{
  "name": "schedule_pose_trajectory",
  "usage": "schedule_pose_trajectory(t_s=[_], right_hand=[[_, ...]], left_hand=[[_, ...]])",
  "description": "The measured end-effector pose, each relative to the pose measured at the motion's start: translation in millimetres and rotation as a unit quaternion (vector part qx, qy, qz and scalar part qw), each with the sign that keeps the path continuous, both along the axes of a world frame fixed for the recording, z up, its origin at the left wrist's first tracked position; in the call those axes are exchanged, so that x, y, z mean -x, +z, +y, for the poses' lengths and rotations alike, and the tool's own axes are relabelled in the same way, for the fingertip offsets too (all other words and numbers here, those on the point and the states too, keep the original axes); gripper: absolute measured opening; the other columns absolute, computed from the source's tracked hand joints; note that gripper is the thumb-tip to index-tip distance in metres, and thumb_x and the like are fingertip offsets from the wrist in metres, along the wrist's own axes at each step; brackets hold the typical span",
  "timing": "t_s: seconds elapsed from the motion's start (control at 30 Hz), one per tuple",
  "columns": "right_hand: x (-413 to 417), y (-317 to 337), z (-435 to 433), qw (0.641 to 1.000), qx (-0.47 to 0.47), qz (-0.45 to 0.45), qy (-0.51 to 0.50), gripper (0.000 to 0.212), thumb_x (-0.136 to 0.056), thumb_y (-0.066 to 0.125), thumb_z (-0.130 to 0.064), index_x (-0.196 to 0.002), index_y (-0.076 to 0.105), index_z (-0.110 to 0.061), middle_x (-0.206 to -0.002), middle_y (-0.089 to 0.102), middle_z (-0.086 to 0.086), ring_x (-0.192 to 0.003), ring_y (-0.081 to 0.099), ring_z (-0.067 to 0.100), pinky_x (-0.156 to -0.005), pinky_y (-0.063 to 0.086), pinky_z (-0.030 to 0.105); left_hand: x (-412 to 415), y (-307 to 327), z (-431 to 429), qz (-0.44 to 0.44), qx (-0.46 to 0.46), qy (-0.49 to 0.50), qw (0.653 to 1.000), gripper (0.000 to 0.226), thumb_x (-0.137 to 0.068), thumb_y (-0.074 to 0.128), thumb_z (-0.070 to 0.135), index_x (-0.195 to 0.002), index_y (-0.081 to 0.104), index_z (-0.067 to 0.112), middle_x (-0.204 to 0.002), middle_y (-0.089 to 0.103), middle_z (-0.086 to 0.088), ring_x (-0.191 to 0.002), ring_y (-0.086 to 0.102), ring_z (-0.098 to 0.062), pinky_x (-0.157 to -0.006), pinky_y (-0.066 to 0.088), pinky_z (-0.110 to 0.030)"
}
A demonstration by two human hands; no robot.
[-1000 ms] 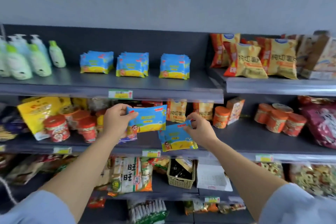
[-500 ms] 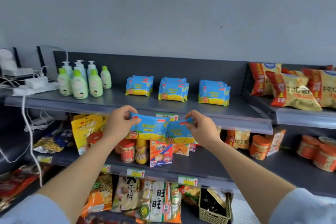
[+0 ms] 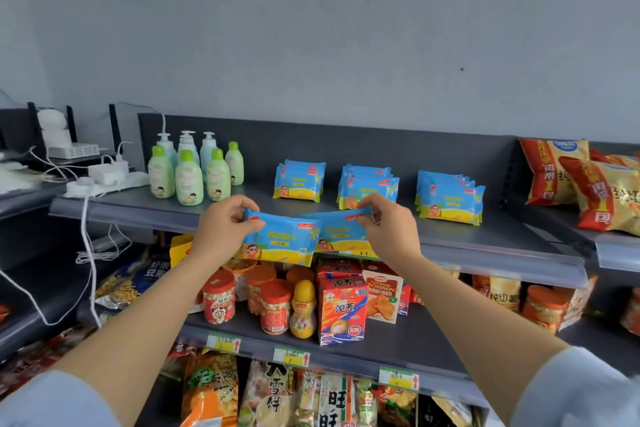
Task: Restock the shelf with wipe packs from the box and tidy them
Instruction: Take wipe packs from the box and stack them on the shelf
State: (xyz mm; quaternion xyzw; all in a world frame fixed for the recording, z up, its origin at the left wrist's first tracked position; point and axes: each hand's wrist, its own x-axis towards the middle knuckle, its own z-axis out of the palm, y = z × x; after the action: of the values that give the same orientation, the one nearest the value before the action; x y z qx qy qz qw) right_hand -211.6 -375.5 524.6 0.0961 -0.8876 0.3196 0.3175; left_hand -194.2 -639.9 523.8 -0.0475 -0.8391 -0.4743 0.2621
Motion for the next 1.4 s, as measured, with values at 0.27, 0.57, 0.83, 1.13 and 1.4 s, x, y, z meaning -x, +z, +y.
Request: schedule_pose_trajectory(t_s=[0.27,0.57,0.83,1.13,1.4], right_hand=[[58.6,16.9,-10.8,0.999,0.027,0.001,0.038,0.015,-0.092,0.063,-0.018,-0.106,0.063,-0.019,-0.069,0.049,-0.009,-0.062,0.047,0.01,-0.057,0.043,0.025],[151.8,32.4,-18.3,0.996,0.03,-0.009,0.079,0.016,-0.089,0.066,-0.017,-0.105,0.065,-0.017,-0.081,0.061,0.002,-0.074,0.057,0.021,-0.062,0.046,0.029],[214.8,21.6,-38.2,0.994,0.035,-0.035,0.097,0.014,-0.088,0.068,-0.017,-0.102,0.065,-0.018,-0.073,0.053,-0.004,-0.065,0.048,0.012,-0.058,0.038,0.021],[263.8,9.7,-70.2,0.994,0.043,-0.069,0.068,0.015,-0.087,0.068,-0.013,-0.101,0.066,-0.017,-0.084,0.058,-0.002,-0.076,0.053,0.015,-0.063,0.038,0.021],[289.3,2.4,-80.4,0.996,0.037,-0.08,0.033,0.016,-0.088,0.068,-0.015,-0.104,0.065,-0.014,-0.085,0.057,-0.003,-0.076,0.054,0.014,-0.071,0.047,0.027]], left_hand=[[43.5,15.1,-9.0,0.006,-0.042,-0.007,0.999,0.014,-0.081,0.074,0.009,-0.083,0.064,0.02,-0.085,0.07,-0.008,-0.083,0.068,-0.025,-0.062,0.052,-0.035],[114.6,29.1,-8.5,0.002,-0.103,-0.012,0.995,0.017,-0.081,0.072,0.002,-0.083,0.063,0.017,-0.086,0.071,-0.011,-0.084,0.069,-0.023,-0.072,0.056,-0.042],[167.9,21.9,-14.8,-0.026,-0.133,-0.03,0.99,0.018,-0.082,0.07,-0.001,-0.083,0.061,0.015,-0.086,0.07,-0.013,-0.079,0.069,-0.02,-0.068,0.056,-0.036],[226.4,14.0,-37.4,-0.064,-0.131,-0.074,0.987,0.016,-0.082,0.07,-0.001,-0.082,0.062,0.014,-0.078,0.073,-0.004,-0.074,0.072,-0.012,-0.066,0.057,-0.033],[264.4,7.3,-45.7,-0.093,-0.118,-0.105,0.983,0.015,-0.082,0.071,0.002,-0.085,0.062,0.013,-0.082,0.074,-0.003,-0.079,0.072,-0.013,-0.066,0.058,-0.031]])
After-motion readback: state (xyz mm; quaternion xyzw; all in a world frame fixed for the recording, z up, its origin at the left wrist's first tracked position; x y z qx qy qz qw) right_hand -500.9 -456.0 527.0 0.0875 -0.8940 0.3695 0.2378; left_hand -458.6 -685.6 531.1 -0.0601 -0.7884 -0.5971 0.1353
